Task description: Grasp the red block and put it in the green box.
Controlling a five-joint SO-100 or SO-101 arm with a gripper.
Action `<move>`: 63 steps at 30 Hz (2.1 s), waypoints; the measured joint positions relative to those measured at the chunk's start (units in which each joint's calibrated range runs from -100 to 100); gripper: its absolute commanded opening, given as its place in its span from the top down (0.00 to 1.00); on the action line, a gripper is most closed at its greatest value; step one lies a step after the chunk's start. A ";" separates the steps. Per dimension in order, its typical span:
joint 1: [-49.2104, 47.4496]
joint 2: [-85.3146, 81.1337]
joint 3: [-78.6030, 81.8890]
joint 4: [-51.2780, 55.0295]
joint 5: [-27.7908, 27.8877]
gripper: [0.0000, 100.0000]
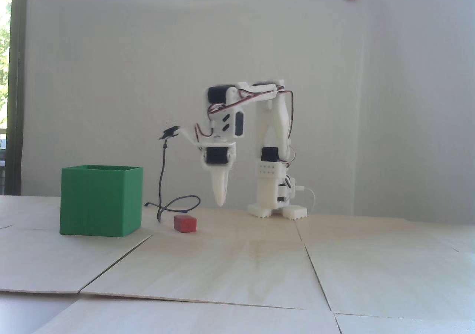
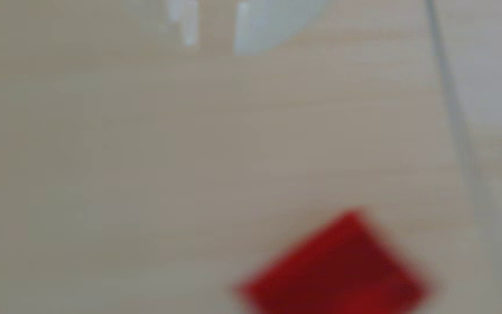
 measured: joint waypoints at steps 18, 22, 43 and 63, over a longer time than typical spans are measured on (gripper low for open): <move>8.56 0.91 -4.12 1.25 -3.24 0.98; 9.40 0.91 -4.12 -0.67 -0.77 0.96; 10.01 1.58 -4.12 -1.50 0.36 0.57; 10.09 11.29 -4.21 -6.24 8.53 0.55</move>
